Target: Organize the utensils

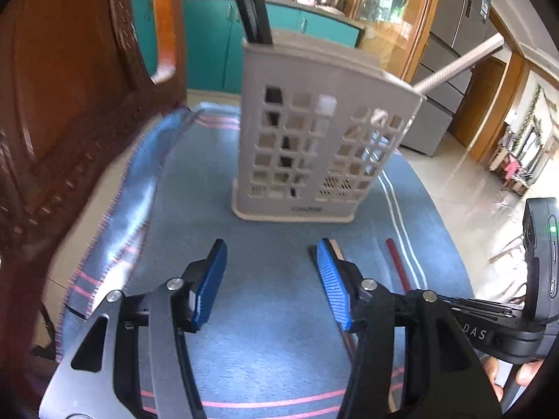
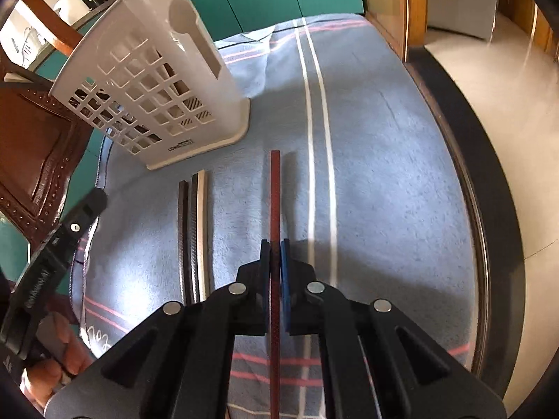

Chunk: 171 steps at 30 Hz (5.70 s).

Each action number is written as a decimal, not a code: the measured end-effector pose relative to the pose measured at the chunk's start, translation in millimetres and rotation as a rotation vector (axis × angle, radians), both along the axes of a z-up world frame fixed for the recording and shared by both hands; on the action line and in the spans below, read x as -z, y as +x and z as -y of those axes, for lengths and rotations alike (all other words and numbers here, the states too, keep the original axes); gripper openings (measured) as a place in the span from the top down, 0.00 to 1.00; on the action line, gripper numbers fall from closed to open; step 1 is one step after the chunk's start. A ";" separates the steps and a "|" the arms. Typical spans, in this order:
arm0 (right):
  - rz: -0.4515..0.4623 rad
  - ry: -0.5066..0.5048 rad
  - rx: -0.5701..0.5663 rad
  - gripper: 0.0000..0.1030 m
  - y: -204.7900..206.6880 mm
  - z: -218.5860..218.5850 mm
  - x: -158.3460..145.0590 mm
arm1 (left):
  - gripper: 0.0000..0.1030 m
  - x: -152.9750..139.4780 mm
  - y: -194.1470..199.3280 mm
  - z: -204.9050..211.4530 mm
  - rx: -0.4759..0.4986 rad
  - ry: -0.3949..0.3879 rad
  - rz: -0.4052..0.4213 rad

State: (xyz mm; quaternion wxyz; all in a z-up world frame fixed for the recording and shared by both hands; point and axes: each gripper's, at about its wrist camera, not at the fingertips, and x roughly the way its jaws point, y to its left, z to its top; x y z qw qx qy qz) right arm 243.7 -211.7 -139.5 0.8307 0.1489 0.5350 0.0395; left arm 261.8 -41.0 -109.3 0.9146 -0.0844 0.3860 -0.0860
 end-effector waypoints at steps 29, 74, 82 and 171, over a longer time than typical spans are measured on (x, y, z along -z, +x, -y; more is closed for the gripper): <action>0.045 -0.150 -0.009 0.91 -7.1 5.5 -8.5 | 0.67 41.4 12.9 47.6 0.144 0.045 -0.126; 0.060 -0.155 -0.023 0.75 -1.9 -0.7 -6.8 | 0.78 43.6 33.3 44.4 0.169 -0.084 -0.197; 0.064 -0.169 -0.022 0.75 -0.2 -0.4 -6.6 | 0.88 41.5 36.7 57.6 0.131 0.088 -0.151; 0.543 -0.090 -0.102 0.94 -61.3 -17.5 -192.8 | 0.93 -173.0 -58.7 -45.1 -0.086 -0.199 0.496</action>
